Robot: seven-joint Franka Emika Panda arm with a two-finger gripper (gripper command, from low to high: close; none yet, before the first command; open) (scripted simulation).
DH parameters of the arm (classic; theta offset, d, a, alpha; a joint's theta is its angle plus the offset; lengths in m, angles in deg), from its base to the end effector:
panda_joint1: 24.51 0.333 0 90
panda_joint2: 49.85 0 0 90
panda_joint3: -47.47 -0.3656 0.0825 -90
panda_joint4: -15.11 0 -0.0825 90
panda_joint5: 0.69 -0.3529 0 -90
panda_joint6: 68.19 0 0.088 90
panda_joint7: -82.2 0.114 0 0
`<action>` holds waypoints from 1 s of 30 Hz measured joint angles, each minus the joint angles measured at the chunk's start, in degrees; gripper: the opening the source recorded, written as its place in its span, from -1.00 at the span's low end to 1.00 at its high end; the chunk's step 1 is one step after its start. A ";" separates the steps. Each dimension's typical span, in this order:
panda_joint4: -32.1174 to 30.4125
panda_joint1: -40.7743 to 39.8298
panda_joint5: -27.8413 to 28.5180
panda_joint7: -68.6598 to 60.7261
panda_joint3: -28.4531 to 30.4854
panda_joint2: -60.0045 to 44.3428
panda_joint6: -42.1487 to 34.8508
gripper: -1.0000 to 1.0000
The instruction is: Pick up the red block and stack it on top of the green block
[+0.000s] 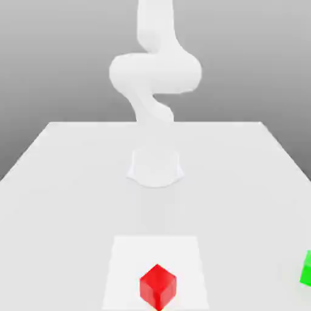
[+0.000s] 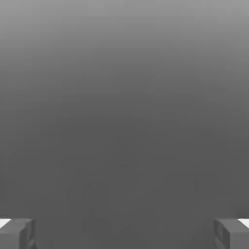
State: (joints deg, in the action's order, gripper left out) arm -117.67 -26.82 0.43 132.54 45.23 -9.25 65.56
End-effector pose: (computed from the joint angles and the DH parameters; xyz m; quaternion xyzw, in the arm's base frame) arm 0.3222 0.0057 0.7062 -0.8475 0.3945 -0.3305 0.1301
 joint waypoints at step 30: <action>-8.75 -6.76 8.19 43.46 -5.87 -61.47 28.32 -1.00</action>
State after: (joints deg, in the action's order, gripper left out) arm -126.43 -33.58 8.62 176.00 39.36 -70.71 93.88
